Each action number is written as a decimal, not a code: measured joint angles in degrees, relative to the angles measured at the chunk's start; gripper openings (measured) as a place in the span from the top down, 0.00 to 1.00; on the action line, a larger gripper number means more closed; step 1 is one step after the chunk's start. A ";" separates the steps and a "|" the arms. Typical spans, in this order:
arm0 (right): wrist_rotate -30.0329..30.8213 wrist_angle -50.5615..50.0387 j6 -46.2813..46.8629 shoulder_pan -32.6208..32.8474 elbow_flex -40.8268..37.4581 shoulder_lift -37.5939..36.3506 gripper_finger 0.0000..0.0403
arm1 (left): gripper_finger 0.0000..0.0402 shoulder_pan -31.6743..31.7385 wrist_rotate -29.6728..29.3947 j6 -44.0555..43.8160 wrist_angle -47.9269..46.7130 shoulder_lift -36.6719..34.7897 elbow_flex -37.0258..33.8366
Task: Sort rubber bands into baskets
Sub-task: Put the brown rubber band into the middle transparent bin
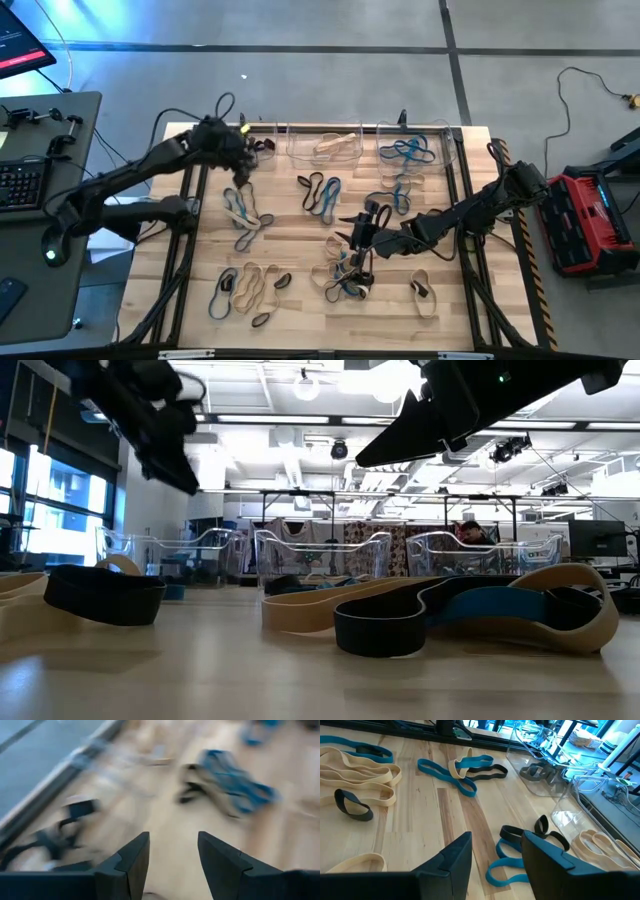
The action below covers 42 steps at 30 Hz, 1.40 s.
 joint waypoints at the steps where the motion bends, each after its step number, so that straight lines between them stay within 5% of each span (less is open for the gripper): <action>1: 0.00 -0.01 0.00 0.00 0.00 0.00 0.61 | 0.60 -2.12 1.01 0.00 -0.52 -1.17 0.00; 10: 0.00 -0.02 0.00 0.00 0.00 0.00 0.61 | 0.60 -26.34 1.76 -2.57 -1.57 -4.46 0.00; 22: -0.01 -0.83 0.01 0.00 -0.02 0.00 0.61 | 0.60 -55.56 -4.06 -9.97 -1.72 4.26 0.00; 31: -0.02 -0.85 0.00 0.04 -0.02 0.00 0.61 | 0.60 -64.51 -10.73 -18.65 1.47 16.48 0.00; 42: -0.02 -1.16 0.02 0.04 -0.02 0.00 0.61 | 0.60 -65.44 -14.87 -18.62 3.02 26.92 0.00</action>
